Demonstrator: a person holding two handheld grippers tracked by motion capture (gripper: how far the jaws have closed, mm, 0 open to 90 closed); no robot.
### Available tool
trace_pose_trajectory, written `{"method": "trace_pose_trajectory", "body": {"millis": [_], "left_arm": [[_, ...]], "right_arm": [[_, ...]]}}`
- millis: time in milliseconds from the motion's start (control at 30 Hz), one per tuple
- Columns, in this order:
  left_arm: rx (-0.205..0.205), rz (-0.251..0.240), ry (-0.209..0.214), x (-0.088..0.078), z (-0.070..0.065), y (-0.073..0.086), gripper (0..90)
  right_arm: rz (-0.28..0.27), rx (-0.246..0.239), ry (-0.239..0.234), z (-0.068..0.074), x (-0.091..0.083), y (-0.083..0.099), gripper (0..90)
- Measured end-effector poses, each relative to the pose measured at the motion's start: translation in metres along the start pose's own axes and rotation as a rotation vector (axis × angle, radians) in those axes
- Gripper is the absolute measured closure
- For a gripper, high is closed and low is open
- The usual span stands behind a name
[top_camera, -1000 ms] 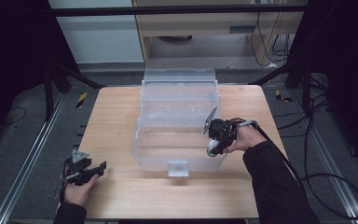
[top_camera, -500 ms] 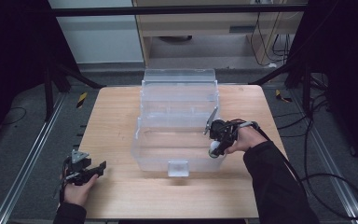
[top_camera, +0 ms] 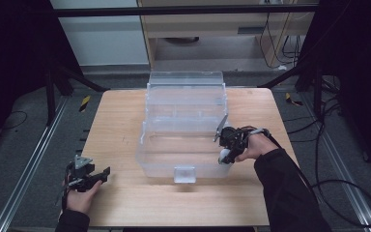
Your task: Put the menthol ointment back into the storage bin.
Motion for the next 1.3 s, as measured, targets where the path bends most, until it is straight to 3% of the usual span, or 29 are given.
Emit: {"method": "trace_pose_trajectory", "body": {"millis": [333,700,800,833,900,1000,1100,1200,1300], "left_arm": [[0.001,0.001,0.001,0.0,0.0,0.0,34.9],[0.001,0.001,0.002,0.0,0.0,0.0,34.9],[0.001,0.001,0.003,0.0,0.0,0.0,34.9],[0.001,0.002,0.005,0.0,0.0,0.0,34.9],[0.0,0.002,0.007,0.0,-0.001,0.0,35.2],[-0.005,-0.001,0.014,-0.001,-0.001,0.0,36.8],[-0.008,-0.003,0.024,-0.001,-0.002,0.0,39.6],[-0.012,-0.003,0.031,-0.001,-0.002,0.0,41.8],[-0.015,0.002,0.04,-0.001,-0.003,0.0,44.4]], "right_arm": [[0.006,0.002,-0.008,0.002,0.005,0.002,49.9],[-0.041,0.014,0.024,0.004,-0.008,0.002,48.9],[-0.083,0.027,0.048,0.006,-0.014,0.001,42.1],[-0.097,0.052,0.06,0.007,-0.017,0.0,39.2],[-0.138,0.04,0.085,0.007,-0.024,0.001,37.3],[-0.198,0.065,0.124,0.011,-0.036,0.002,32.8],[-0.285,0.086,0.16,0.014,-0.048,0.005,25.1],[-0.389,0.133,0.212,0.019,-0.057,0.011,23.0],[-0.449,0.178,0.271,0.022,-0.062,0.02,21.7]]}}
Point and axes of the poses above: each handheld gripper's, and its own axes: x roughly forward along the jaws, y roughly out of its underside, z roughly to its left, the point moved 3 cm from there along x, roughly forward along the jaws, and after that the axes turned 14 degrees about -z, right-handed, at the moved point
